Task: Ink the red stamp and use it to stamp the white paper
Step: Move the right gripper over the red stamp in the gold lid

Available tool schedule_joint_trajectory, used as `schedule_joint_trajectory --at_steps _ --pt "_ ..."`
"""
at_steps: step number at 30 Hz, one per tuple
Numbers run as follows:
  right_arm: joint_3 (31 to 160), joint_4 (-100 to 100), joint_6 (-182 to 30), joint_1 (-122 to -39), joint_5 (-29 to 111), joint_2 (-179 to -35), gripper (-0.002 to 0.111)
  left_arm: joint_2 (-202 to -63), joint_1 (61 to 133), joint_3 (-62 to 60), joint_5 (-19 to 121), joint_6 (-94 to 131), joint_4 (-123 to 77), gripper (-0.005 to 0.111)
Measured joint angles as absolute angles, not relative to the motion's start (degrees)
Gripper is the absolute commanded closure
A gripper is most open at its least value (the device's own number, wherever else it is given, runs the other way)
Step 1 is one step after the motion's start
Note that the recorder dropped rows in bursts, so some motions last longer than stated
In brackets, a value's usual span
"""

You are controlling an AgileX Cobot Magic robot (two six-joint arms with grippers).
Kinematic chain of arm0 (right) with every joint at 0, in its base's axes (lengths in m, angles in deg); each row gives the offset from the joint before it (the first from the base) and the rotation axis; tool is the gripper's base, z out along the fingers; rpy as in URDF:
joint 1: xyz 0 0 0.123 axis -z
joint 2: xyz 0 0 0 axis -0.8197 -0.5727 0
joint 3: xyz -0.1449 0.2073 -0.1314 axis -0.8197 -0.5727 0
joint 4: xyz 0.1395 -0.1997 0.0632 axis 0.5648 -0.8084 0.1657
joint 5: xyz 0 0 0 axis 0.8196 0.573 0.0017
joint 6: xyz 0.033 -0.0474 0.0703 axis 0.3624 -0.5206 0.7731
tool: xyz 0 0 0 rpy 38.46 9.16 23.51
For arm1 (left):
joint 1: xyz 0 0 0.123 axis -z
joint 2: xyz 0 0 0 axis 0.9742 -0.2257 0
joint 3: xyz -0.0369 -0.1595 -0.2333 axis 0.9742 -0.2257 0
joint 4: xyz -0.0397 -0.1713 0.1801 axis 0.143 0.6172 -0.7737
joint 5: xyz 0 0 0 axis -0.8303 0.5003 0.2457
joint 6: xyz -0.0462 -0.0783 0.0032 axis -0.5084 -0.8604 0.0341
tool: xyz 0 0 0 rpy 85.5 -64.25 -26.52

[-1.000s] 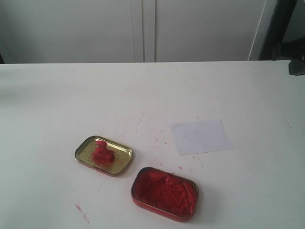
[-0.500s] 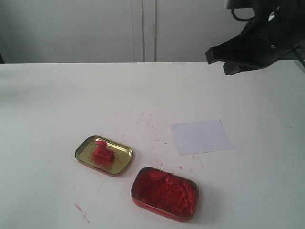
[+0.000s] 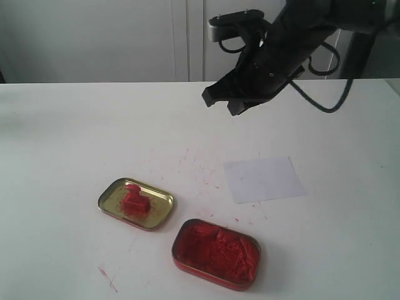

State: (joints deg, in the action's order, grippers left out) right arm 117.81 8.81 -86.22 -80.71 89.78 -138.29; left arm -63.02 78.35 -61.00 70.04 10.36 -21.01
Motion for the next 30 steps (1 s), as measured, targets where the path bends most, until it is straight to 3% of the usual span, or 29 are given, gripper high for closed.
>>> schedule_joint_trajectory --at_steps 19,30 --pt "131.0 10.3 -89.8 -90.2 95.0 -150.6 0.108 -63.0 78.3 -61.0 70.0 10.4 -21.0 0.107" --pt "133.3 12.8 -102.4 -95.4 96.7 -154.3 0.108 -63.0 78.3 -61.0 70.0 10.4 -21.0 0.107"
